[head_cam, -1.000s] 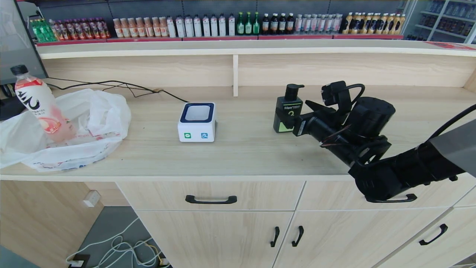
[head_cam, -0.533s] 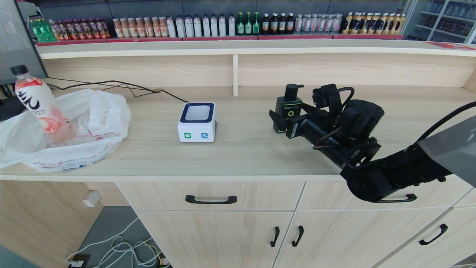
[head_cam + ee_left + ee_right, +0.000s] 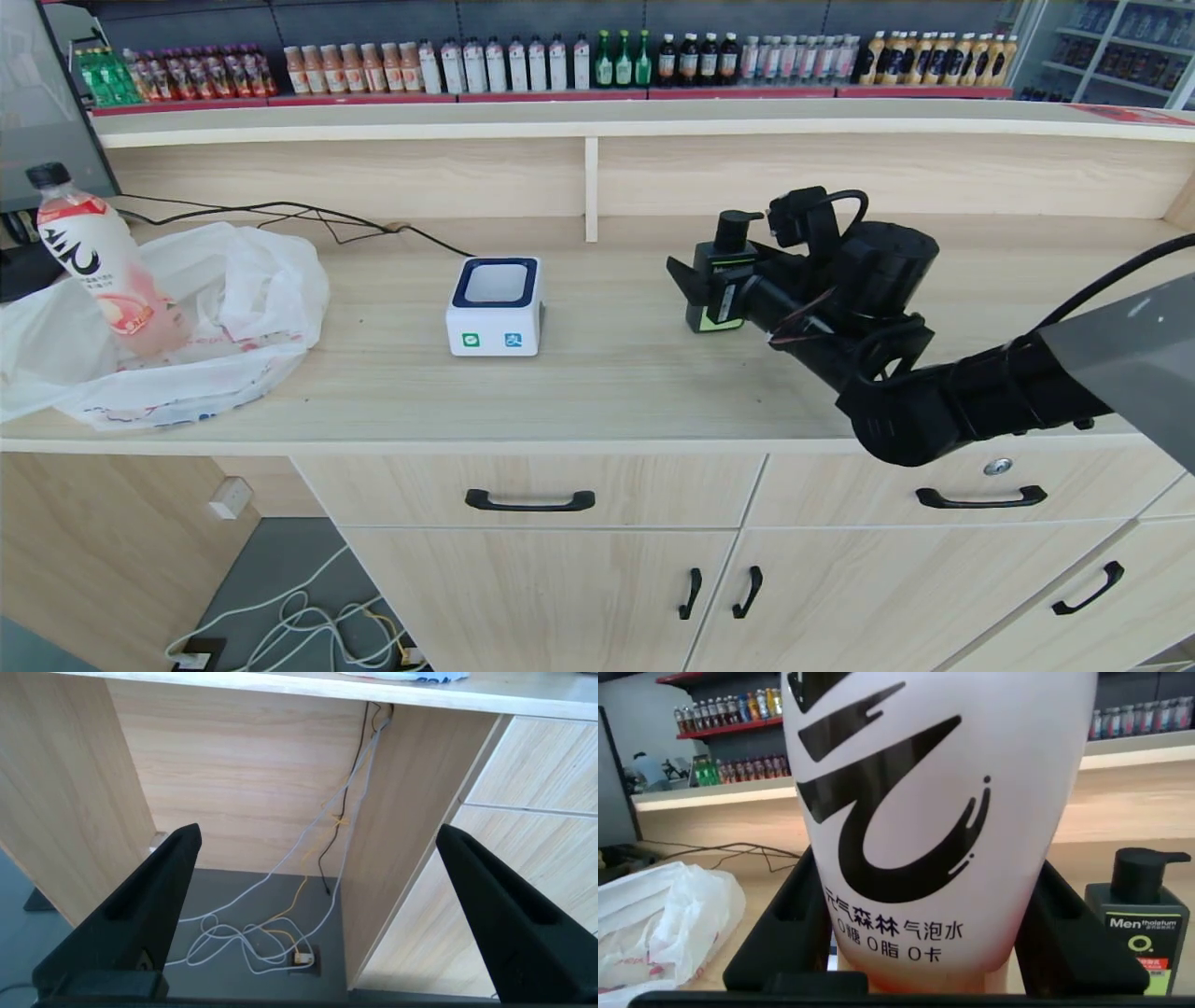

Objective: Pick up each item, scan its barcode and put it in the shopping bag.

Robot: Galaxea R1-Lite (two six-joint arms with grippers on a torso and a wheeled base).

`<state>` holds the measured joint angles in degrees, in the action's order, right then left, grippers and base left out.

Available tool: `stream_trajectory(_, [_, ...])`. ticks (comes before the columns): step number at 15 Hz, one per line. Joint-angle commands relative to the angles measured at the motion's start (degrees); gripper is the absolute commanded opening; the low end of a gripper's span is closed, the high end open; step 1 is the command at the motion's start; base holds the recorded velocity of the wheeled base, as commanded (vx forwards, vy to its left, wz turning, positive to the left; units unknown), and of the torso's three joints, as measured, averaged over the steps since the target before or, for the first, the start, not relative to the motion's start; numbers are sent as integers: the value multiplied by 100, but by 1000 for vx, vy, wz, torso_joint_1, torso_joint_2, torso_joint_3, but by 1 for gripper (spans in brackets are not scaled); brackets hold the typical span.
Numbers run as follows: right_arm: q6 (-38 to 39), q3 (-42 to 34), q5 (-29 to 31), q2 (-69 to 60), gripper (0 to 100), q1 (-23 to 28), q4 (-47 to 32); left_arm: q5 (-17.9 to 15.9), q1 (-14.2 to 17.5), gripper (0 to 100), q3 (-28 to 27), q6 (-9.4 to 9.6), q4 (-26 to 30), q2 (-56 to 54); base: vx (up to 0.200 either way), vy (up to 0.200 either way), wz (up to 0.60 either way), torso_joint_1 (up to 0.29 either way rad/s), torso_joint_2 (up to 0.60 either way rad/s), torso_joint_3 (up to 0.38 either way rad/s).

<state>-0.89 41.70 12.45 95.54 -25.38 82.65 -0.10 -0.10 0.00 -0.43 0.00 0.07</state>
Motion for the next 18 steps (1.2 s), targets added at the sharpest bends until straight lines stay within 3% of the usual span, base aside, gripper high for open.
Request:
stream_trajectory(1, [1, 4, -5, 123, 0, -2, 40, 1, 1, 100, 0, -1, 0, 1, 0, 200, 0, -12, -7, 7])
stream_trajectory(15, [-43, -127, -418, 202, 0, -187, 172, 1, 1, 100, 0, -1, 0, 1, 0, 200, 0, 4, 4, 1])
stream_trajectory(18, [-122, -31, -744, 308, 0, -274, 190, 1, 1, 100, 0, -1, 0, 1, 0, 200, 0, 2, 2, 2])
